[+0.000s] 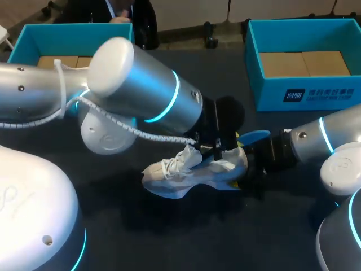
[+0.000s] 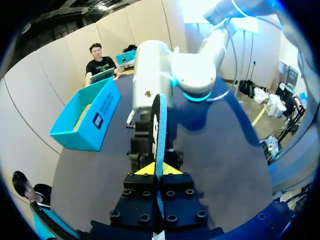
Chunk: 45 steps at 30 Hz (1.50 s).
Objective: Take the shoe out of the shoebox, open the shoe tongue, remove and reinsert the insole, then place the shoe into the shoebox
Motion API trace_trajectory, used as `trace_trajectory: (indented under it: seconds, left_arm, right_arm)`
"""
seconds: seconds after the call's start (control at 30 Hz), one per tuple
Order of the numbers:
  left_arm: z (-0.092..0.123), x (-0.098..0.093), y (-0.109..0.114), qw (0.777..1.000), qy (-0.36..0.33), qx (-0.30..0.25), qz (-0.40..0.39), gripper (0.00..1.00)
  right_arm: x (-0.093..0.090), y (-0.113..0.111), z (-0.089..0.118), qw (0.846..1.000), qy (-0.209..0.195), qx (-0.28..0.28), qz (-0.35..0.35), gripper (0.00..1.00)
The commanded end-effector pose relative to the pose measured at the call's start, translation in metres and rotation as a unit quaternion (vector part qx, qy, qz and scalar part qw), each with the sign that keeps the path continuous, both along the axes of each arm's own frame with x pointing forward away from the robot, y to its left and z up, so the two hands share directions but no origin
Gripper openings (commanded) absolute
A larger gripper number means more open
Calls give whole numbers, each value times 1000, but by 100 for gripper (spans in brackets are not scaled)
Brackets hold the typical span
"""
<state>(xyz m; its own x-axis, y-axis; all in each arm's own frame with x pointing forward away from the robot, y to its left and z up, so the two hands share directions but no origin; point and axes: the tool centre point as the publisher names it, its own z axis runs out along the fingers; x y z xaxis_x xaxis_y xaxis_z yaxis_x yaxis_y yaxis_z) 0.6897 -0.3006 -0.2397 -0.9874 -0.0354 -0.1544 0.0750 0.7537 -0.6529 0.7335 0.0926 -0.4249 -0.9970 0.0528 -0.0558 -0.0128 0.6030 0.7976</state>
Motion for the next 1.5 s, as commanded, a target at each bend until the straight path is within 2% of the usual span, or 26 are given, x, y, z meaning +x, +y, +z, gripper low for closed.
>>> trace_trajectory:
  seconds: [0.03, 0.07, 0.3, 0.63, 1.0, 1.2, 1.5]
  left_arm:
    - [16, 1, 10, 998, 47, -13, -42, 0]
    - [26, 0, 9, 997, 53, -25, -49, 0]
    - [51, -2, 6, 995, 54, -47, -68, 0]
    - [103, -8, 6, 985, 73, -107, -114, 0]
    - [165, -14, 32, 955, 125, -212, -163, 0]
    - [185, -15, 46, 937, 160, -263, -164, 0]
    - [200, -23, 67, 906, 222, -314, -175, 0]
  right_arm:
    - [-2, 1, -1, 1000, -1, -2, -1, 0]
    - [-2, 1, -1, 1000, -1, -2, -1, 0]
    - [-2, 1, -1, 1000, -1, -2, -1, 0]
    - [-2, 1, -1, 1000, -1, -2, -1, 0]
    - [-2, 1, -1, 1000, -1, -2, -1, 0]
    - [-2, 1, -1, 1000, -1, -2, -1, 0]
    - [-2, 1, -1, 1000, -1, -2, -1, 0]
